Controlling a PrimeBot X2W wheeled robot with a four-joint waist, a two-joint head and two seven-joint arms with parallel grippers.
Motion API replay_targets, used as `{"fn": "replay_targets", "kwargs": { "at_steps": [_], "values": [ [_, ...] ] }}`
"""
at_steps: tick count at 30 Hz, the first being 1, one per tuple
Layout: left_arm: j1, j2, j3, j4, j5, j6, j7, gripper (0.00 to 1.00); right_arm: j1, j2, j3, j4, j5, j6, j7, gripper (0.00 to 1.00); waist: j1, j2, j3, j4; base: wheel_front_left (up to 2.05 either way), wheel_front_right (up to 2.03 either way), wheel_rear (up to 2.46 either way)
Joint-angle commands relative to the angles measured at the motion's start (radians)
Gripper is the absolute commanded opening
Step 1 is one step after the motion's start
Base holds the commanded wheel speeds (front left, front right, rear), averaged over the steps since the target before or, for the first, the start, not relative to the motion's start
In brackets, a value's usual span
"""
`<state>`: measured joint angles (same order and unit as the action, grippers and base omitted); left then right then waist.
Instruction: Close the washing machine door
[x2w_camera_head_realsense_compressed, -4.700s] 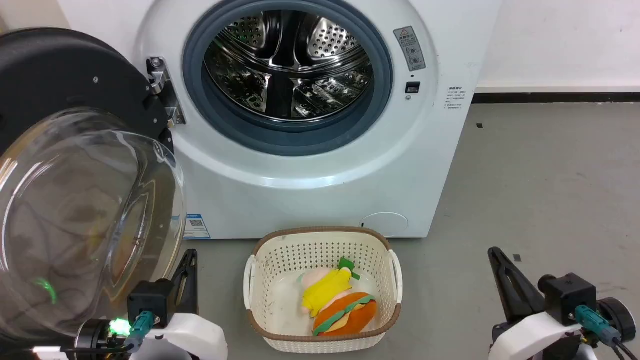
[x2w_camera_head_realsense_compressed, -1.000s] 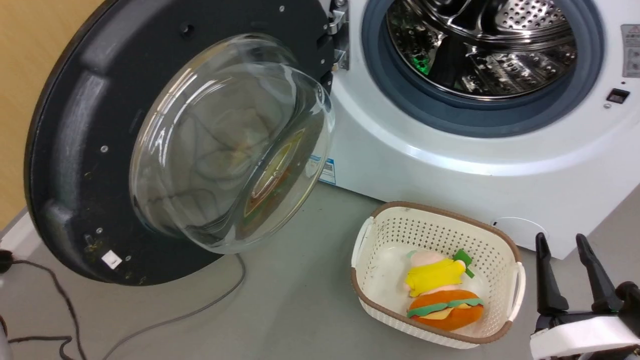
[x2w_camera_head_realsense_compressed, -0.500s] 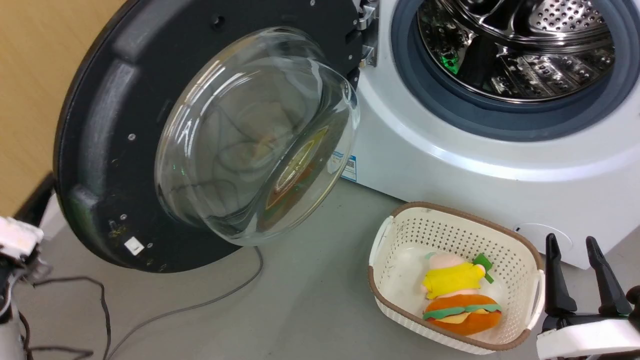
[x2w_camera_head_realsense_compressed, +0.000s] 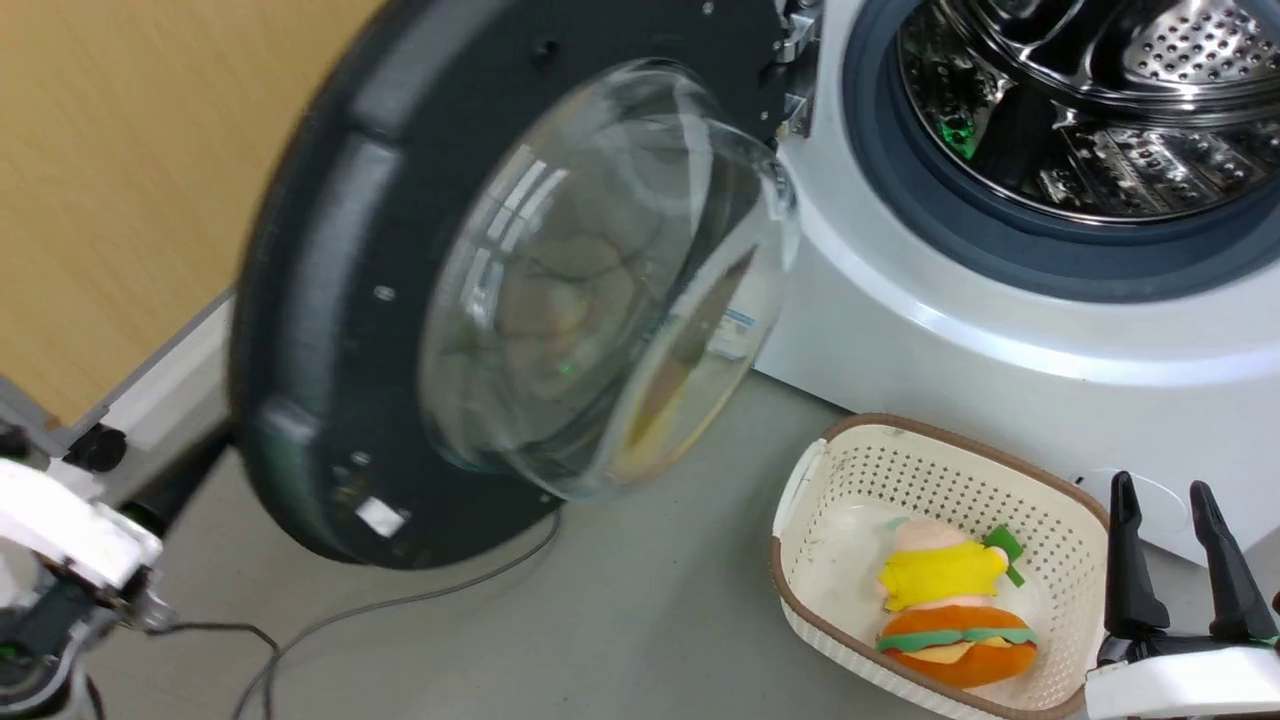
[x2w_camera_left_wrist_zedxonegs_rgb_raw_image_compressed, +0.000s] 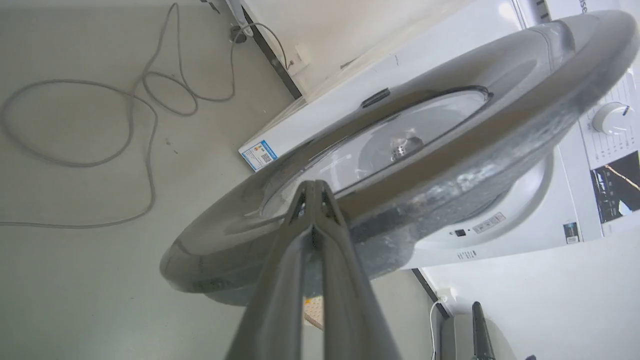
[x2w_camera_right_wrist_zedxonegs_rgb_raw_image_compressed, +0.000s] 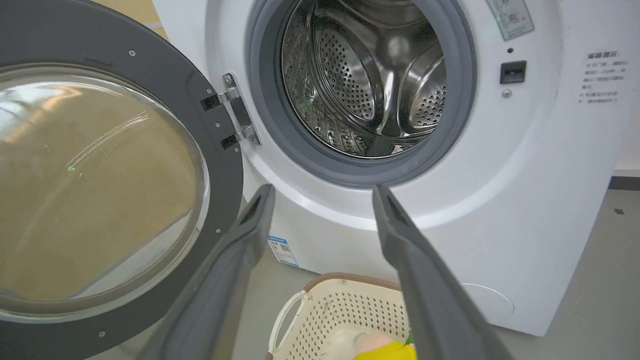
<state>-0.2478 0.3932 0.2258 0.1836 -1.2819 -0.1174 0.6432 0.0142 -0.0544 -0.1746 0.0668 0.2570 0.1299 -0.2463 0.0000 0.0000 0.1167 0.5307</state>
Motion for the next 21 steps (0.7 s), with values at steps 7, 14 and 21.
{"fn": "replay_targets", "kwargs": {
  "at_steps": [7,14,21],
  "values": [
    [0.106,-0.011,-0.095,-0.168,-0.105,-0.013,0.070,0.00,0.006,0.004,-0.018,0.009,0.025,0.001,-0.015,1.00,0.0000,0.0000,-0.020,0.015,0.00,0.00,0.00],
    [0.149,-0.043,-0.225,-0.280,-0.154,-0.013,0.140,0.00,0.024,0.004,-0.038,0.007,0.036,0.001,-0.015,1.00,0.0000,0.0000,-0.037,0.005,0.00,0.00,0.00],
    [0.106,-0.110,-0.387,-0.289,-0.170,-0.013,0.184,0.00,0.019,0.004,-0.036,-0.005,0.039,0.001,-0.015,1.00,0.0000,0.0000,-0.047,-0.098,0.00,0.00,0.00]
  ]
}}
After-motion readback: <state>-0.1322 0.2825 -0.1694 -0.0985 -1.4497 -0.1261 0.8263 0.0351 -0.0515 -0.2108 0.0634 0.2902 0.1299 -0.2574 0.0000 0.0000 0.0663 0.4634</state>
